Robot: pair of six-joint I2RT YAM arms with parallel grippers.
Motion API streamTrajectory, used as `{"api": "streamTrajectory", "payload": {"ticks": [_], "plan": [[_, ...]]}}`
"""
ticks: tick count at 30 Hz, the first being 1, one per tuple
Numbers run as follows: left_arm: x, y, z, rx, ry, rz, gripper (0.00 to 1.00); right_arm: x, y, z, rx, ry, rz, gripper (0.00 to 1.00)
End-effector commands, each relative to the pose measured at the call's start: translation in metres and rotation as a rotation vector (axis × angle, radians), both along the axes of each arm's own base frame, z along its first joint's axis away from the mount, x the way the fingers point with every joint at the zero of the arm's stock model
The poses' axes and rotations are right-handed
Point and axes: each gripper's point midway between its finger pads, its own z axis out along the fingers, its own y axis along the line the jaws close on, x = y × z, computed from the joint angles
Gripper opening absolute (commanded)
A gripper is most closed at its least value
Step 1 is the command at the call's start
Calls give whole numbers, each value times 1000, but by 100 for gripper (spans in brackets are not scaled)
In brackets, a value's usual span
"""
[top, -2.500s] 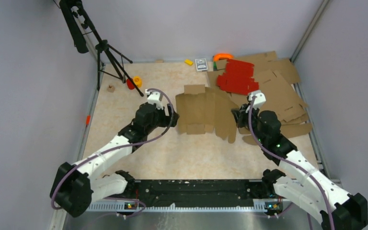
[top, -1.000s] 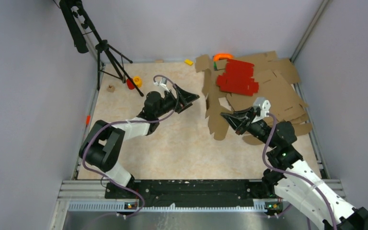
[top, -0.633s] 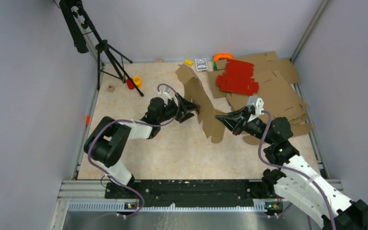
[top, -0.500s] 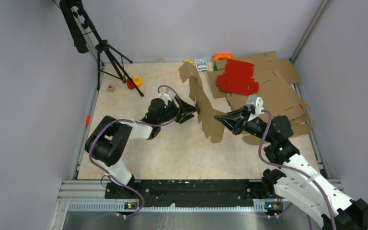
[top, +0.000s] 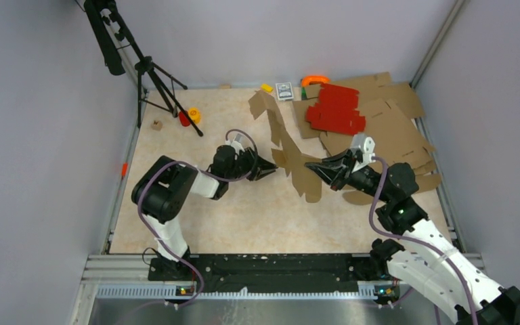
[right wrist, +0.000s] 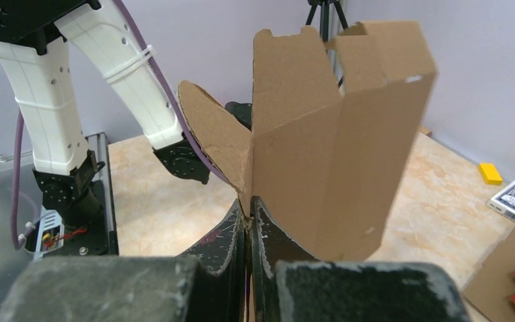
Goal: Fold the paper box
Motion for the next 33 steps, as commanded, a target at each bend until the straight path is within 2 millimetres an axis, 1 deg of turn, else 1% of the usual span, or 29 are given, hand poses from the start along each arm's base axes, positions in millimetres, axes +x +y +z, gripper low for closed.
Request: {"api": "streamTrajectory", "payload": {"ticks": [1, 2, 3, 6, 8, 10, 11, 13, 15, 16, 18, 22, 23, 25, 27, 28, 30, 31, 33], "plan": [[3, 8, 22, -41, -101, 24, 32, -5, -3, 30, 29, -98, -10, 0], [3, 8, 24, -53, -108, 22, 38, -5, -3, 29, 28, -97, -10, 0], [2, 7, 26, -65, -114, 17, 42, -5, -3, 28, 28, -96, -9, 0], [2, 8, 32, -98, -126, 23, 48, -5, -3, 26, 28, -94, -8, 0], [-1, 16, 32, -112, -134, 61, 54, -5, -3, 25, 28, -91, -10, 0], [-6, 23, 36, -130, -144, 90, 55, -4, -4, 24, 26, -89, -15, 0], [-8, 26, 36, -134, -141, 107, 53, -3, -4, 24, 25, -88, -19, 0], [-15, 32, 30, -133, -113, 128, 50, -2, -4, 23, 26, -88, -27, 0], [-22, 41, 27, -138, -113, 163, 49, -1, -5, 24, 26, -89, -33, 0], [-26, 44, 29, -143, -126, 175, 56, -1, -5, 23, 25, -88, -33, 0], [-31, 49, 39, -166, -179, 188, 70, -1, -5, 23, 25, -89, -31, 0], [-31, 54, 62, -214, -252, 208, 92, -1, -4, 21, 26, -87, -25, 0], [-30, 53, 67, -219, -261, 208, 95, -2, -4, 22, 25, -87, -23, 0], [-26, 52, 75, -228, -276, 213, 97, -2, -3, 21, 24, -85, -20, 0], [-21, 53, 84, -236, -297, 232, 97, -2, -3, 21, 24, -85, -18, 0], [-18, 52, 87, -234, -301, 234, 95, -2, -3, 21, 24, -84, -17, 0], [-9, 47, 83, -199, -262, 234, 87, -2, -3, 21, 26, -84, -17, 0], [-6, 44, 80, -183, -248, 222, 78, -3, -3, 22, 27, -86, -17, 0], [-3, 42, 77, -179, -237, 217, 55, -3, -4, 23, 29, -87, -18, 0]]}}
